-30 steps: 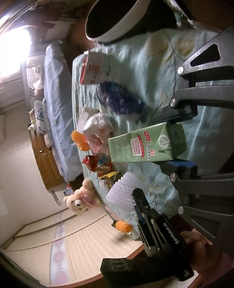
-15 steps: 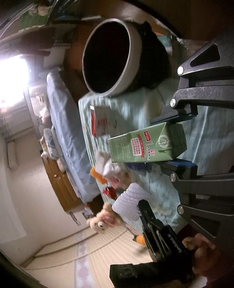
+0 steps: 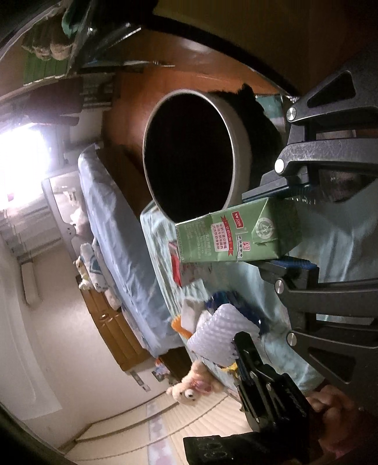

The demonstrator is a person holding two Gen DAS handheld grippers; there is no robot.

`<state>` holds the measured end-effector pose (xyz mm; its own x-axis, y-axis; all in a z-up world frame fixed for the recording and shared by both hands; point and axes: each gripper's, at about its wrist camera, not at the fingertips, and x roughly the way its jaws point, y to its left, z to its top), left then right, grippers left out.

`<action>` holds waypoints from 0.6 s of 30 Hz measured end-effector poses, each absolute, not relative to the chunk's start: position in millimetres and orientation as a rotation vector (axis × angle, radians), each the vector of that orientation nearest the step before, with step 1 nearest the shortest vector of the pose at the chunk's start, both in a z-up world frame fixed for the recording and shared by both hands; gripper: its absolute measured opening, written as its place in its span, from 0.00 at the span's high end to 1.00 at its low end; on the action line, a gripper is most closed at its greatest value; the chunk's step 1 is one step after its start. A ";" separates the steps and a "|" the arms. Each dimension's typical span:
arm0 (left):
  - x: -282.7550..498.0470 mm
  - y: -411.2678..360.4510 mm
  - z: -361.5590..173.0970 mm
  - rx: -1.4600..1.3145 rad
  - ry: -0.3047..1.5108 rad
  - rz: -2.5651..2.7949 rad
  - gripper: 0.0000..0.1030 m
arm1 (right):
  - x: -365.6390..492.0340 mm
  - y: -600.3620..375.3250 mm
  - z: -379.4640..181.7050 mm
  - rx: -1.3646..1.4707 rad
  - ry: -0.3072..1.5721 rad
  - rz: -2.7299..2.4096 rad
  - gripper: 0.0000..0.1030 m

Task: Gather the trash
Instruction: 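Carry the white tray and green carton in both grippers over the trash bin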

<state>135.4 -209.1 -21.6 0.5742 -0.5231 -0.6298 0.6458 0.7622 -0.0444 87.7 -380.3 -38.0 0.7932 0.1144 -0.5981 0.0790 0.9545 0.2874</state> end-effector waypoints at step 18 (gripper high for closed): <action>172.9 -281.8 -16.7 0.230 0.700 -0.808 0.93 | 112.9 -426.3 -28.9 0.268 0.664 -0.103 0.67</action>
